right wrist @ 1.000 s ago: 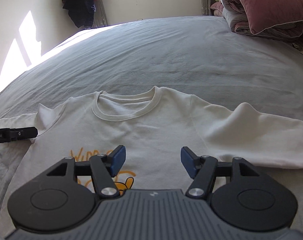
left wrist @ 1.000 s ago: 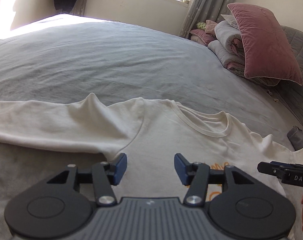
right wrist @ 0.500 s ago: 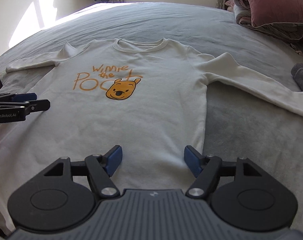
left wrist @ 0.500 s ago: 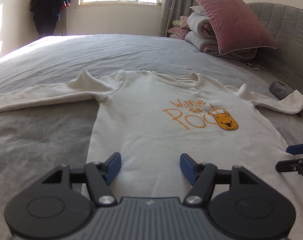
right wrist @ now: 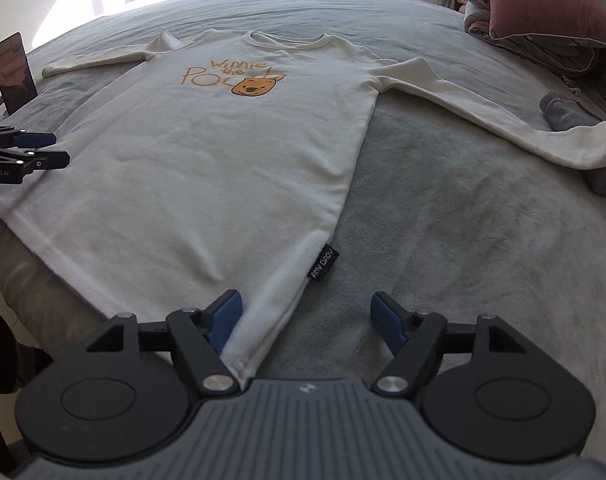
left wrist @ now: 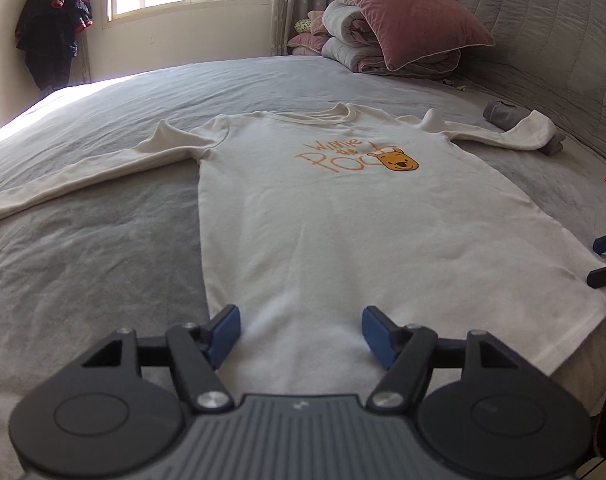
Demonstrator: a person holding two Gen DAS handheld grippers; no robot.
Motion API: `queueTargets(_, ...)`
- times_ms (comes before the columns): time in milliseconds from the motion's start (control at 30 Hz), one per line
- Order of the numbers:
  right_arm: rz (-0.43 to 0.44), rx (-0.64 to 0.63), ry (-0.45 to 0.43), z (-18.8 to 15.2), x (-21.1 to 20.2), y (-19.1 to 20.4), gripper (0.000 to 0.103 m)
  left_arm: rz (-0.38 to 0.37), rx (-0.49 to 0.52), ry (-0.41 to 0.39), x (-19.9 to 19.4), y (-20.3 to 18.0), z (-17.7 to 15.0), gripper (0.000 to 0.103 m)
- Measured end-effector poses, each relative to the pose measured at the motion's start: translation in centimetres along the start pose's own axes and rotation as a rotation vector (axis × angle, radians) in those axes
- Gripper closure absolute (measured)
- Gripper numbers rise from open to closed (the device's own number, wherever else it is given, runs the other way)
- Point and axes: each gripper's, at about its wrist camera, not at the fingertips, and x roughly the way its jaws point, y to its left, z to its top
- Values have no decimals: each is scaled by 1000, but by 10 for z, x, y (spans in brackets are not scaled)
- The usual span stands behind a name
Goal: Fold clothes
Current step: 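Grasp the hem with both grippers, pull it straight, then release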
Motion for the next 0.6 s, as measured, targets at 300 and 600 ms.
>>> queueTargets(300, 50, 117, 37, -8, -27, -21, 28, -56, -180, 146, -41, 50, 1, 35)
queueTargets(600, 324, 474, 64, -17, -19, -41, 67, -256, -560, 244, -39, 87, -26, 66)
